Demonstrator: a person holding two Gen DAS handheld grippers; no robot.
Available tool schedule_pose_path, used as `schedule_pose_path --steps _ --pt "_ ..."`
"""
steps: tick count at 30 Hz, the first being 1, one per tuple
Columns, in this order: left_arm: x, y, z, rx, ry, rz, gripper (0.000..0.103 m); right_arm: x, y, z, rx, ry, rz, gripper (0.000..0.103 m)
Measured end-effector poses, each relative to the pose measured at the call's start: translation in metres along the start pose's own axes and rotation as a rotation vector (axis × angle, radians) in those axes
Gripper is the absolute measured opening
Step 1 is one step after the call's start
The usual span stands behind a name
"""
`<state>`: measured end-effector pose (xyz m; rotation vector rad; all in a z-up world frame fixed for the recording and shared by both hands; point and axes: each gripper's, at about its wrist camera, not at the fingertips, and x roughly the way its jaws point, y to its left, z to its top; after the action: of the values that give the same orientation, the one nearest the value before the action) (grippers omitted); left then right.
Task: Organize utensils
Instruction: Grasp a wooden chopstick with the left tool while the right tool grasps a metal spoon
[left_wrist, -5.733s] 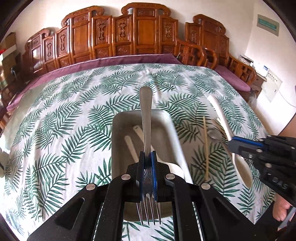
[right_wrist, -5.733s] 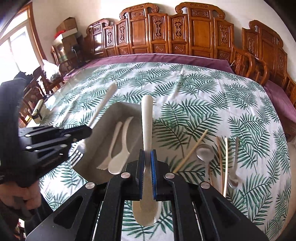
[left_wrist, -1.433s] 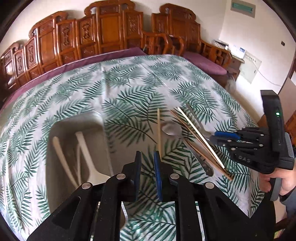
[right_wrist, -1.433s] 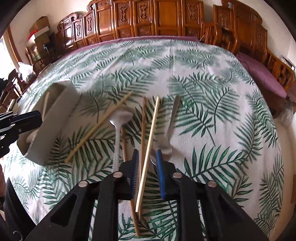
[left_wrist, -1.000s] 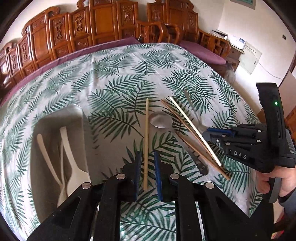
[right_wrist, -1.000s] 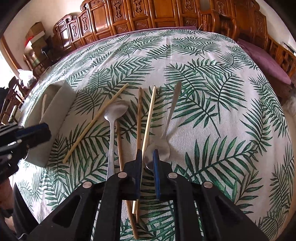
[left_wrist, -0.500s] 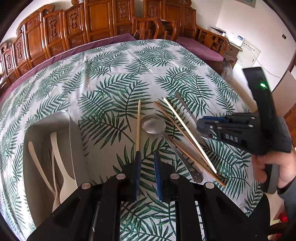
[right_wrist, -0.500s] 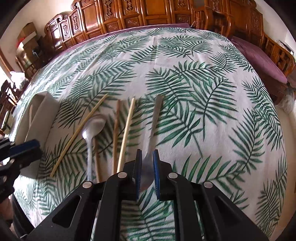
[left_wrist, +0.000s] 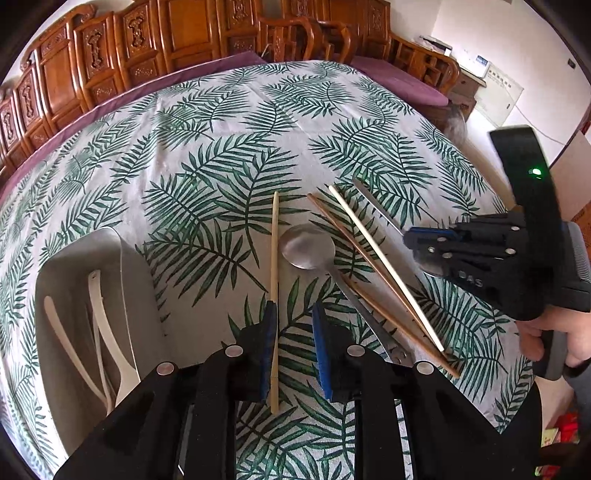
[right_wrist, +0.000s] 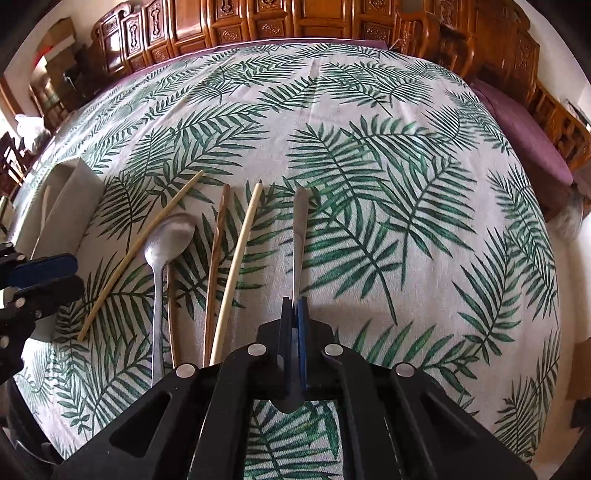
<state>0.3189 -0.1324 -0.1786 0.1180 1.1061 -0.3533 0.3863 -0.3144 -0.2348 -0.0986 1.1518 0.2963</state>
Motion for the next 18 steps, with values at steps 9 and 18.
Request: schedule_pose_path --steps 9,18 --pt "0.019 -0.001 0.006 0.005 0.058 0.017 0.019 -0.023 -0.013 -0.025 0.069 -0.037 0.02 0.0" --pt "0.039 0.003 0.014 -0.016 0.096 0.041 0.019 -0.028 -0.017 -0.029 0.088 -0.047 0.046 0.001"
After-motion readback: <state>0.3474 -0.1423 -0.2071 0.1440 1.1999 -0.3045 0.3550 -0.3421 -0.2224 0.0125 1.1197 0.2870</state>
